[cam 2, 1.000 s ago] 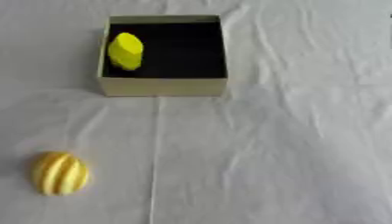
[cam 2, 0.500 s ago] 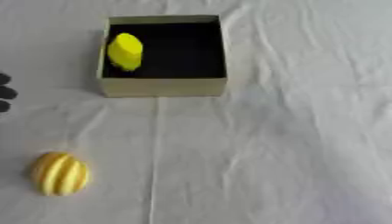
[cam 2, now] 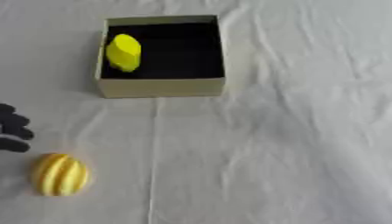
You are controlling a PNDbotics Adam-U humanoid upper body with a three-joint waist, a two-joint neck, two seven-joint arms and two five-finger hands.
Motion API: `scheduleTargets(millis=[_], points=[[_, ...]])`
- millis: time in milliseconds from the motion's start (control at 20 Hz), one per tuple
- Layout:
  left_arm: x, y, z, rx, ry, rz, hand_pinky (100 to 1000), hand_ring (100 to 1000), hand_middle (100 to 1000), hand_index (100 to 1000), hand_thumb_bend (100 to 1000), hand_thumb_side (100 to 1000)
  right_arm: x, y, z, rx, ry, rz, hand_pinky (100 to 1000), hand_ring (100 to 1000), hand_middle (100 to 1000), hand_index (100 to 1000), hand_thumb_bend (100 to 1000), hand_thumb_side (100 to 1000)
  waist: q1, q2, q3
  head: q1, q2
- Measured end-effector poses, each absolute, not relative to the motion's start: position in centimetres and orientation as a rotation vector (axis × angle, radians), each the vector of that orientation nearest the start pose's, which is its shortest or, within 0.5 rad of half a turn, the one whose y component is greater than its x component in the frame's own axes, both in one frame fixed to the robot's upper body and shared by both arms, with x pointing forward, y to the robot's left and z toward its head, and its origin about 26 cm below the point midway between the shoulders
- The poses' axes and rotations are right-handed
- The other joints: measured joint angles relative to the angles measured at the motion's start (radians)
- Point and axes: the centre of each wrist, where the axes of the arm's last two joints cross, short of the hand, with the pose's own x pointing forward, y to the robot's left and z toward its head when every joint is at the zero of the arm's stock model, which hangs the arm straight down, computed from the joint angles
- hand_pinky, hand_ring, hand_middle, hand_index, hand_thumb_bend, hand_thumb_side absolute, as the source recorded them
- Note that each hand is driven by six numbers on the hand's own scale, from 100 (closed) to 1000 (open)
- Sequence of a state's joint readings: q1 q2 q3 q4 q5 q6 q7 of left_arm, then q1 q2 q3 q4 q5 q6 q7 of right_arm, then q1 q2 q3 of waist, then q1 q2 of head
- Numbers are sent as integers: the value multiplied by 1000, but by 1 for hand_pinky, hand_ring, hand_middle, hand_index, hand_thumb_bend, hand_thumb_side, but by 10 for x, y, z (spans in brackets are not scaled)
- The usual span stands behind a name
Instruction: Pick up objects on the table and place them in the box.
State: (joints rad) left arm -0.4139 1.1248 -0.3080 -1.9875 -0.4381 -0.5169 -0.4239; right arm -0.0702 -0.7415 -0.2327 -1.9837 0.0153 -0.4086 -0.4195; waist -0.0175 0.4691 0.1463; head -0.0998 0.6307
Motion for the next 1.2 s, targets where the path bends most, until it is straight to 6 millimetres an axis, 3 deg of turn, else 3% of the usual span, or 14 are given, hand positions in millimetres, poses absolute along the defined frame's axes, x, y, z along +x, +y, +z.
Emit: scheduleTargets(millis=[250,350,950,1200], points=[[293,292,265,-685,1915,2672,960,920,811,891,283,324,263,-381,220,1043,3437,-368,903,786,457,756,100,535,9,0,-2,0,0],[294,289,265,-711,1929,2676,955,915,805,887,306,340,263,-380,219,1038,3456,-364,904,785,455,755,100,537,12,0,-2,0,0],[294,274,244,-830,1861,2750,941,910,800,883,392,305,265,-377,215,1010,3533,-344,910,781,440,747,100,548,21,0,-7,6,1],[293,271,237,-892,1827,2783,922,892,780,867,387,296,265,-376,212,1014,3570,-317,912,779,435,745,100,552,23,0,-10,11,1]])
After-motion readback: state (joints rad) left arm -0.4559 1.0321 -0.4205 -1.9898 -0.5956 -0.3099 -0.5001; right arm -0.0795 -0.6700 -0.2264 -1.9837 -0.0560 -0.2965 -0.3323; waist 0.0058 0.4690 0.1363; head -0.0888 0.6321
